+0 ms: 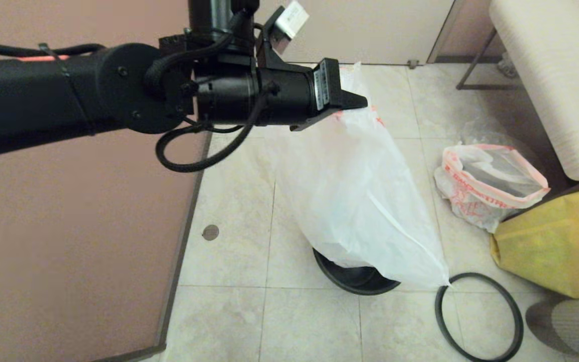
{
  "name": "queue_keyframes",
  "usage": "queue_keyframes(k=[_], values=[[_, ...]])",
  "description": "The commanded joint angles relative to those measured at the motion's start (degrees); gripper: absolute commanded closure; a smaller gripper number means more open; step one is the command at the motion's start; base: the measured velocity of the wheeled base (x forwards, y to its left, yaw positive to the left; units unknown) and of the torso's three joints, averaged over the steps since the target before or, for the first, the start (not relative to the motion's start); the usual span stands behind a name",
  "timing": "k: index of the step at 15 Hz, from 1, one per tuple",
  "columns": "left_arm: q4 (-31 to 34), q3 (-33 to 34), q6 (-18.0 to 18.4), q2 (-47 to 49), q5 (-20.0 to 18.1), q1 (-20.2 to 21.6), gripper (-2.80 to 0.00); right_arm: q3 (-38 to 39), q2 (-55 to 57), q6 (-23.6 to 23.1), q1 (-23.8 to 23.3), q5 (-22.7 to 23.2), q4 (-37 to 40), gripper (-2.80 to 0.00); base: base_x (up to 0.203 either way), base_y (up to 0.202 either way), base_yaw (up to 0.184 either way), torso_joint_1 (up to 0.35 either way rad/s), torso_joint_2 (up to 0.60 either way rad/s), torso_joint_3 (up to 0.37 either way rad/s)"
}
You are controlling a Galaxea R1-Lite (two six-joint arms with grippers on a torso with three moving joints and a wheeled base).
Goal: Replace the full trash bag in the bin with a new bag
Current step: Put the new garbage bag on the trash can
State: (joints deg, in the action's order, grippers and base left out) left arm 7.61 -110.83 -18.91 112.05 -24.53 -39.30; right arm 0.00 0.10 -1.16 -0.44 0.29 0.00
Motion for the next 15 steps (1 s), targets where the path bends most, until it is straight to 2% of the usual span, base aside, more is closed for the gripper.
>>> queue_keyframes(k=[1, 2, 4, 7, 11, 15], values=[[0.03, -0.60, 1.76, 4.19, 5.76, -1.45, 0.00, -0.09, 0.05, -0.07, 0.00, 0.06, 0.05, 0.00, 0.000, 0.000, 0.000, 0.000, 0.00, 0.000], [0.29, -0.42, 2.00, 4.38, 7.42, -2.71, 0.00, -0.09, 0.08, 0.10, 0.00, -0.03, 0.00, 0.00, 0.000, 0.000, 0.000, 0.000, 0.00, 0.000], [0.93, 0.96, 1.96, 3.29, 7.90, -4.65, 0.00, -0.18, 0.00, 0.97, -0.07, -0.63, 0.42, 0.00, 0.000, 0.000, 0.000, 0.000, 0.00, 0.000], [1.46, 2.20, 1.87, 1.50, 8.00, -6.64, 0.00, -6.80, 4.19, -0.56, 0.00, -0.03, 1.78, 0.00, 0.000, 0.000, 0.000, 0.000, 0.00, 0.000], [3.73, 1.50, 2.03, 0.71, 8.71, -7.55, 0.00, -19.61, 29.06, 4.02, 0.05, 7.15, 3.23, 0.00, 0.000, 0.000, 0.000, 0.000, 0.00, 0.000], [3.28, 1.32, 1.78, 1.94, 8.71, -7.55, 0.00, -25.18, 59.37, 1.92, 0.96, 15.25, -0.09, 0.00, 0.000, 0.000, 0.000, 0.000, 0.00, 0.000]])
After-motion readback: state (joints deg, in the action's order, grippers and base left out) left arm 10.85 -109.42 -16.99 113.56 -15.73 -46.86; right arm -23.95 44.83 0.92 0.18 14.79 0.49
